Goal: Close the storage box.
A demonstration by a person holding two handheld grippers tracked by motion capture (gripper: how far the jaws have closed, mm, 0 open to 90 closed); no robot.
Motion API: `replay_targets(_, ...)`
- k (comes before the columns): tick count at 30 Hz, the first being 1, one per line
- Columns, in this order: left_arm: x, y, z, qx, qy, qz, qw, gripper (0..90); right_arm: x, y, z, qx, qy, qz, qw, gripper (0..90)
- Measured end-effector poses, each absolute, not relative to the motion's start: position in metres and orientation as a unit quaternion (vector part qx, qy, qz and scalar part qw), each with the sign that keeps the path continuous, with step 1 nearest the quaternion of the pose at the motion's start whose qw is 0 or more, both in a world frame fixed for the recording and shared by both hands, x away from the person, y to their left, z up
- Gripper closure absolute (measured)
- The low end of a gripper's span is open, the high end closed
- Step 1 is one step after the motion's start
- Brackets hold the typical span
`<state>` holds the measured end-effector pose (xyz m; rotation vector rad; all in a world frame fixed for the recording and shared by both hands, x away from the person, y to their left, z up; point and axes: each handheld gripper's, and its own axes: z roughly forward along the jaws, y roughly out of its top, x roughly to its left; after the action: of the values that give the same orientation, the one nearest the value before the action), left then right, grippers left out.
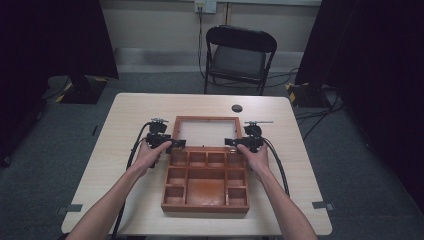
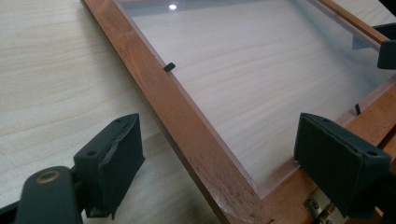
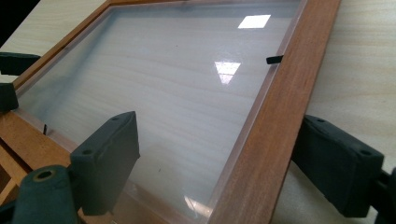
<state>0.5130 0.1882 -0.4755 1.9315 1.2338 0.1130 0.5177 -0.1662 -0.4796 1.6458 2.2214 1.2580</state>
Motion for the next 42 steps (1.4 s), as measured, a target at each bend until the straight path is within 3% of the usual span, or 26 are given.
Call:
replay_targets(12, 0.513, 0.187, -0.475, 0.766, 0.487, 0.037, 0.418, 17.4, 0.515, -0.167, -0.478, 0.534, 0.726, 0.427, 0.072, 18.9)
replay_targets(17, 0.514, 0.19, -0.476, 0.758, 0.484, 0.013, 0.437, 21.8, 0.513, -0.17, -0.473, 0.53, 0.72, 0.439, 0.091, 27.7)
replay_targets(30, 0.509, 0.185, -0.465, 0.777, 0.466, 0.055, 0.42, 21.9, 0.509, -0.172, -0.464, 0.518, 0.719, 0.451, 0.109, 34.2)
replay_targets(42, 0.506, 0.19, -0.453, 0.766, 0.47, 0.067, 0.434, 31.6, 0.506, -0.179, -0.453, 0.515, 0.705, 0.478, 0.094, 39.2)
